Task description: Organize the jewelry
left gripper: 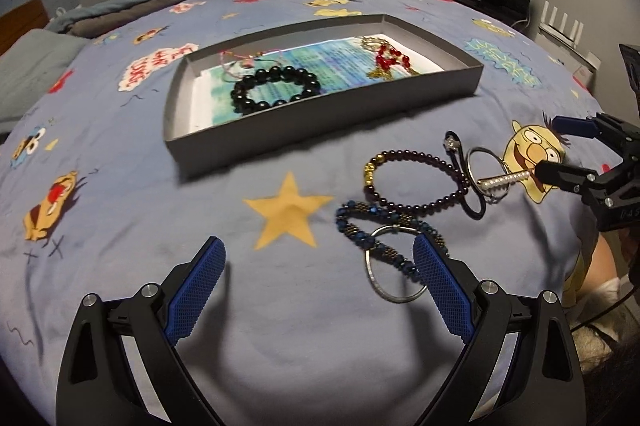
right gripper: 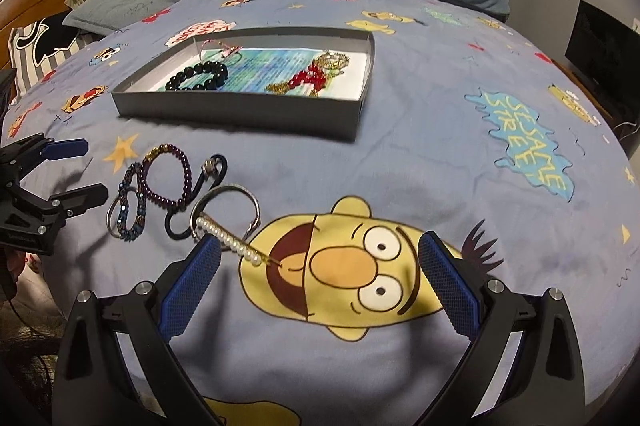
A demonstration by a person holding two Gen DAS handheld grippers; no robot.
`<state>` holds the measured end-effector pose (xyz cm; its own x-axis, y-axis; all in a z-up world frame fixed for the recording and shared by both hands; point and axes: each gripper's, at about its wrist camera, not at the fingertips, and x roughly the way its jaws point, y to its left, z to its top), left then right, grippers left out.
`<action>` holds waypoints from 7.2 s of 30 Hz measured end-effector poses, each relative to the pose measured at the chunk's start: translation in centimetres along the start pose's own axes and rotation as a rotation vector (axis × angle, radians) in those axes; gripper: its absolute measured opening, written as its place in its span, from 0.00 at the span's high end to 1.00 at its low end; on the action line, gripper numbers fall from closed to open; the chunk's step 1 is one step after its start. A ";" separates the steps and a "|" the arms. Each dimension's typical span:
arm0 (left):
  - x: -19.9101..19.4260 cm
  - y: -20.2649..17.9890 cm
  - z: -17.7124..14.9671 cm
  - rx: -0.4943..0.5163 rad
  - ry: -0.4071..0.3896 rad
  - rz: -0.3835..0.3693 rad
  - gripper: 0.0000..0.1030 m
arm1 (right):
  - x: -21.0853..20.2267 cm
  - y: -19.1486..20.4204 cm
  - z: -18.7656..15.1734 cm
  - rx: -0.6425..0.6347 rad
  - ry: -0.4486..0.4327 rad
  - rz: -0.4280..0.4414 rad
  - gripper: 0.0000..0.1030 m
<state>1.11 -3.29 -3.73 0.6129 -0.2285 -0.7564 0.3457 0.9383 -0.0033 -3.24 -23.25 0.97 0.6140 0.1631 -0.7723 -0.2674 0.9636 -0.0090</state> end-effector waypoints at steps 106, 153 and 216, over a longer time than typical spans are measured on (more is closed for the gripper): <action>5.2 10.3 14.8 0.025 -0.022 0.019 0.92 | 12.1 3.2 16.7 -0.062 0.077 0.117 0.95; 6.5 12.9 16.5 -0.079 -0.056 0.054 0.22 | 13.5 4.5 20.1 -0.012 0.098 0.058 0.46; -4.3 7.4 4.5 -0.124 -0.092 0.112 0.08 | -0.5 -1.3 5.6 0.090 -0.047 -0.001 0.05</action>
<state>4.21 3.47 2.48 0.7069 -0.1380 -0.6937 0.1847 0.9828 -0.0073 0.95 -23.42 4.94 0.6490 0.1699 -0.7416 -0.2000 0.9786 0.0492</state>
